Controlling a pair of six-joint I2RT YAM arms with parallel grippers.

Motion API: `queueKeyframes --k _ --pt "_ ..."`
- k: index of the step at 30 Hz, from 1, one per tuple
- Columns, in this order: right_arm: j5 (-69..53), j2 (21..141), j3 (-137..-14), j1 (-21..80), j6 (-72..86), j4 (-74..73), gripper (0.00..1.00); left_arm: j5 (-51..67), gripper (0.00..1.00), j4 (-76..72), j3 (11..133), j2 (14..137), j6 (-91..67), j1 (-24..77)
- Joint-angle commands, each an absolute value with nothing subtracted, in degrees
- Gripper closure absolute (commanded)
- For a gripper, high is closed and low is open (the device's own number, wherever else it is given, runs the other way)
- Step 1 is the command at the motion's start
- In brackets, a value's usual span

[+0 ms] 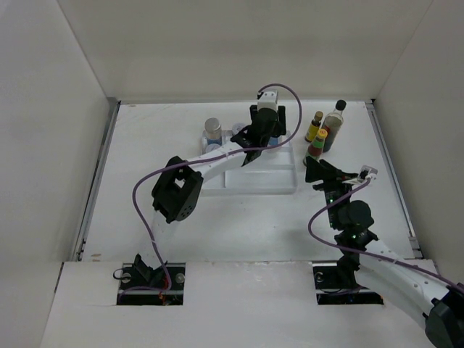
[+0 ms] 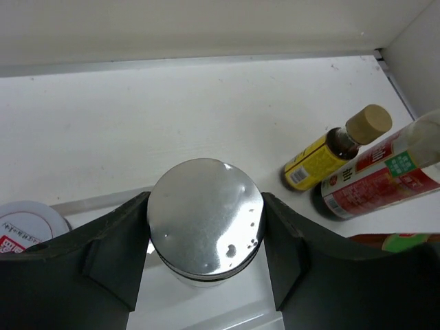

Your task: Organize the condiment bottles

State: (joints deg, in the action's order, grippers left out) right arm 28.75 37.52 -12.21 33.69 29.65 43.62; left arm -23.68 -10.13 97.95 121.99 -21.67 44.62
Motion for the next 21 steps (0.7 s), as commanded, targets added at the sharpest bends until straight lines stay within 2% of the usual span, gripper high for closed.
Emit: queueKeyframes --k 1,17,20,21 --pt "29.27 37.88 -12.39 33.18 30.76 45.17 0.31 -22.85 0.59 -16.26 105.46 119.96 -20.74 44.08" --pt "29.27 39.99 -12.57 33.18 30.94 45.62 0.29 -23.55 0.59 -17.75 104.68 126.65 -17.14 43.64" --pt "29.18 40.17 -12.66 33.26 30.85 45.62 0.29 -23.82 0.56 -19.5 102.58 127.27 -16.96 43.64" --pt "29.18 40.17 -12.66 33.26 30.76 45.62 0.28 -23.99 0.52 -20.29 101.61 127.0 -16.96 43.64"
